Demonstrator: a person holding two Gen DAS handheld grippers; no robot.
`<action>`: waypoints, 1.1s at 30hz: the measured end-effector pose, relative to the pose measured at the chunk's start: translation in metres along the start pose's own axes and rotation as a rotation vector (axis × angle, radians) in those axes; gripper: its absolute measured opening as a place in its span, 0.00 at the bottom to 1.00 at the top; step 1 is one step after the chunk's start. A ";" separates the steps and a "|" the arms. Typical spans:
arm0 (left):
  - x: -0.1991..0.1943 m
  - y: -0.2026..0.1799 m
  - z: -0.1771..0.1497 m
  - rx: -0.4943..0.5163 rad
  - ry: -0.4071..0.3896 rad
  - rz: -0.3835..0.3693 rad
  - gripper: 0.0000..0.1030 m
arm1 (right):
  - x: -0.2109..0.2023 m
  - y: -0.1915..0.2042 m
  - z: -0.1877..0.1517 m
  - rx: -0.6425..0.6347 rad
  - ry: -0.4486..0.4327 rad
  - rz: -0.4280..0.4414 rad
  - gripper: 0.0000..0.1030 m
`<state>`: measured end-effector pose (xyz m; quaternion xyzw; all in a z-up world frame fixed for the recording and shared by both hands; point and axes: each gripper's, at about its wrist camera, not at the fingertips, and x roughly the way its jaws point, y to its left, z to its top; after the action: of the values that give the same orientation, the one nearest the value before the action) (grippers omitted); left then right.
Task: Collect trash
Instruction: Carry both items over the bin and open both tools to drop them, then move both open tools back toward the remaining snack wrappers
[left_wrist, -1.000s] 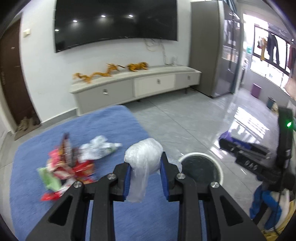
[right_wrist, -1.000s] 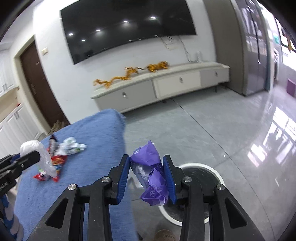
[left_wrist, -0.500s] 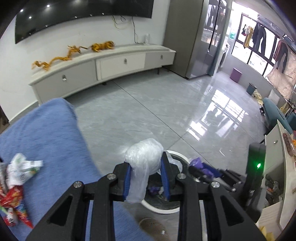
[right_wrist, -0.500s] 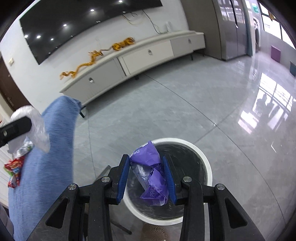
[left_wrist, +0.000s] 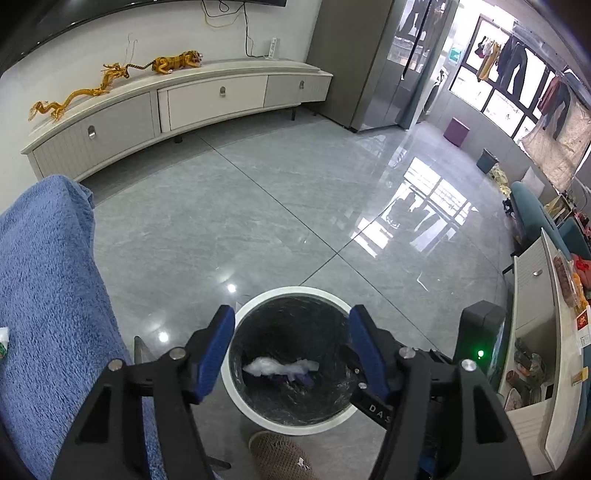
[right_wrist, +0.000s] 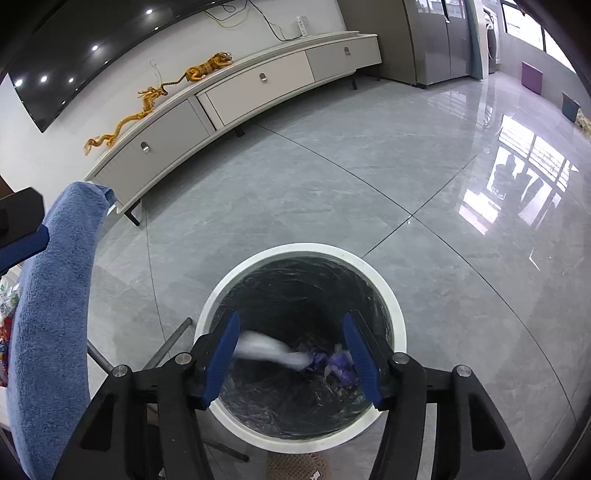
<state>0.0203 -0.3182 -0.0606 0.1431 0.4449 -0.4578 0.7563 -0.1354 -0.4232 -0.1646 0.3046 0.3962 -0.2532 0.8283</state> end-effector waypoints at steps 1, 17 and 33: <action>-0.002 0.000 0.000 -0.002 -0.001 -0.001 0.61 | -0.001 -0.001 0.000 0.001 -0.002 0.000 0.55; -0.122 0.021 -0.033 -0.051 -0.262 0.133 0.61 | -0.109 0.049 0.006 -0.079 -0.207 -0.010 0.58; -0.274 0.093 -0.113 -0.166 -0.425 0.324 0.61 | -0.219 0.146 -0.018 -0.228 -0.414 0.058 0.61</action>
<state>-0.0156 -0.0429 0.0784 0.0508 0.2836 -0.3126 0.9051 -0.1701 -0.2717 0.0483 0.1618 0.2353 -0.2400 0.9278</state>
